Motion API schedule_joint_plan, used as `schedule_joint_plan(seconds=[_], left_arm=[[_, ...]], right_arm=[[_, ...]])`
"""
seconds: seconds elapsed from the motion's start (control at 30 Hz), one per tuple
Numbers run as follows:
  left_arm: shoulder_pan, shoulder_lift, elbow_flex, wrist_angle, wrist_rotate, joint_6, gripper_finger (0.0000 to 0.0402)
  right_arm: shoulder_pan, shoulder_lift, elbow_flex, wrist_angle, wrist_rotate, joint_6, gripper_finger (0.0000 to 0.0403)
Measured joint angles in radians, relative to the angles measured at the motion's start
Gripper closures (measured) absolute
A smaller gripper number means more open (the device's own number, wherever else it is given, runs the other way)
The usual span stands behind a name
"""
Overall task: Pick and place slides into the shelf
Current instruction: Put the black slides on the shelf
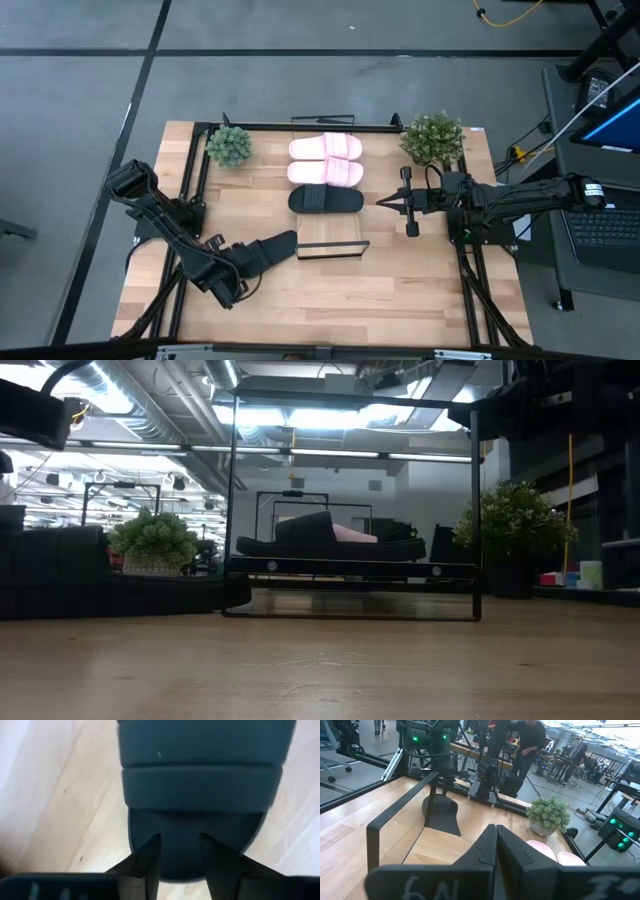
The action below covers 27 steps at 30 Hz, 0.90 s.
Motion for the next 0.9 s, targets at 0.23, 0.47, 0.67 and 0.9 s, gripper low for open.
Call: schedule_joint_plan(seconds=[0.23,0.47,0.67,0.9], left_arm=[[-0.015,0.000,0.000,-0.013,0.030,0.051,0.0278],[-0.014,0.000,0.000,-0.005,0.016,0.051,0.0291],[-0.018,0.000,0.016,-0.011,-0.003,0.054,0.0292],[-0.081,-0.004,0.111,-0.089,-0.222,0.120,0.0292]], right_arm=[[0.000,0.000,0.000,0.000,0.000,0.000,0.0389],[0.000,0.000,0.000,0.000,0.000,0.000,0.0389],[0.000,0.000,0.000,0.000,0.000,0.000,0.0389],[0.000,0.000,0.000,0.000,0.000,0.000,0.0389]])
